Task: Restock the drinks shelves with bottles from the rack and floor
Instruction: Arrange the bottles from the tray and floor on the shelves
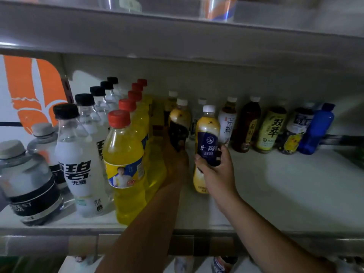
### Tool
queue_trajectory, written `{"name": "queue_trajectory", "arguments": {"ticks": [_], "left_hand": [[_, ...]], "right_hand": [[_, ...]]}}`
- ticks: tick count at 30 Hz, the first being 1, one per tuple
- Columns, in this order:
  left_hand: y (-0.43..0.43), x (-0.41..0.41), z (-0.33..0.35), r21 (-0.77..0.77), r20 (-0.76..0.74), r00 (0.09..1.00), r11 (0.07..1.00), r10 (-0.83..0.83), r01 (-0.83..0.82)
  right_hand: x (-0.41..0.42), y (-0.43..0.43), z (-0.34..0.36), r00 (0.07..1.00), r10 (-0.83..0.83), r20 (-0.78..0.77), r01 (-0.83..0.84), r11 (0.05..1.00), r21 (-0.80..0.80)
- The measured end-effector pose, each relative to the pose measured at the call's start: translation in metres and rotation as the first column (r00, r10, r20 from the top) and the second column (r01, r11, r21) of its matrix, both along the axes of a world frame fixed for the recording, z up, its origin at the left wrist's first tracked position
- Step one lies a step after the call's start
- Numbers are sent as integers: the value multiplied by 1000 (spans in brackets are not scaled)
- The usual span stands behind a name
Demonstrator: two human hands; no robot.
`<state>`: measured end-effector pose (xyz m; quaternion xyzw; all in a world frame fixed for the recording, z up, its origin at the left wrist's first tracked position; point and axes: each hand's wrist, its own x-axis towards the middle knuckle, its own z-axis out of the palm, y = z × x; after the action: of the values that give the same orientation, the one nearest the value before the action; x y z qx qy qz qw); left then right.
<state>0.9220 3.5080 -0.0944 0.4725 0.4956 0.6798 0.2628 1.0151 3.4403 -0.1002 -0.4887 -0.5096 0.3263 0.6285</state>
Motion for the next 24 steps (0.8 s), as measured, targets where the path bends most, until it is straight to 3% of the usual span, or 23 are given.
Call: {"name": "queue_trajectory", "arguments": {"ticks": [3,7,24], "left_hand": [[3,0,-5,-87,-101,995,996,-12,3],[-1,-4,-20,-289,-318,948,949,25,-122],[13,-12,-21,-315,-349,935,933,58,-175]], "right_hand": [[-2,4,-1,999,10,-34,-10,1000,1],[-3,9,-2,999,12,-40,-12,1000,10],[4,22,-8,998,41,-53,-40,999,22]]}}
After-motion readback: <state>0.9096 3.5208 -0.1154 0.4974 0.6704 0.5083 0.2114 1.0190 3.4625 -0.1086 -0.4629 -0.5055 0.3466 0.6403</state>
